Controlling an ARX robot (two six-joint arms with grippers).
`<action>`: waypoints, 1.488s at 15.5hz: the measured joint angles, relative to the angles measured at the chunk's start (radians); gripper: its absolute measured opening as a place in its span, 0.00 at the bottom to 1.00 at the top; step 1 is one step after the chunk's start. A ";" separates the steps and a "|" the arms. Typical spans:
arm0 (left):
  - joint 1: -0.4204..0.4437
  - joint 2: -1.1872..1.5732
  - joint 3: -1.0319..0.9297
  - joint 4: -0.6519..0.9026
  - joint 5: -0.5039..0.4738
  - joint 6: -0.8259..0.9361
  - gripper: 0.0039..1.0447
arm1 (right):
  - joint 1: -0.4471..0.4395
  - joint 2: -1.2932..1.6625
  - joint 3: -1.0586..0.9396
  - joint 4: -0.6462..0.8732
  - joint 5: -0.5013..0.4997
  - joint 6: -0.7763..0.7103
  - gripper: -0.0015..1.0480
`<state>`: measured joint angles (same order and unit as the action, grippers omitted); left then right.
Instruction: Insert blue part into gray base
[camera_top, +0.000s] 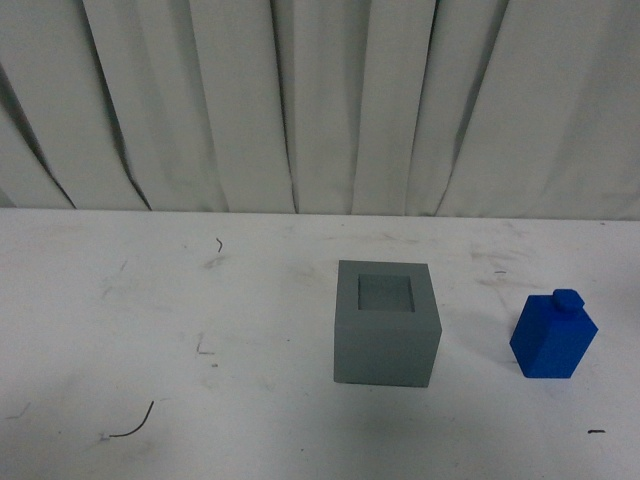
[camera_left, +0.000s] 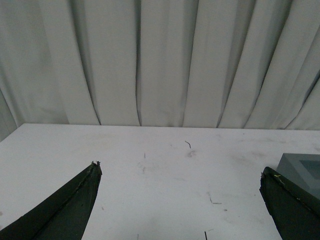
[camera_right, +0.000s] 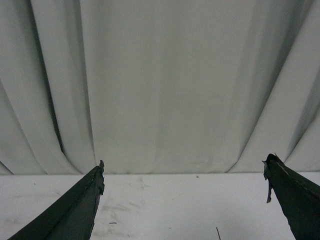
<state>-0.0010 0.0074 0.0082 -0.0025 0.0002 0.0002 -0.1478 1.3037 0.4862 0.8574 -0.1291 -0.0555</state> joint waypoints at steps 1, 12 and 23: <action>0.000 0.000 0.000 0.000 -0.001 0.000 0.94 | 0.036 0.153 0.140 -0.087 0.020 -0.050 0.94; 0.000 0.000 0.000 -0.001 0.000 0.000 0.94 | 0.246 0.555 0.729 -1.074 -0.097 -1.152 0.94; 0.000 0.000 0.000 0.000 0.000 0.000 0.94 | 0.207 0.729 0.937 -1.474 -0.150 -1.407 0.94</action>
<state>-0.0010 0.0074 0.0082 -0.0029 -0.0002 0.0002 0.0589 2.0331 1.4231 -0.6170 -0.2787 -1.4628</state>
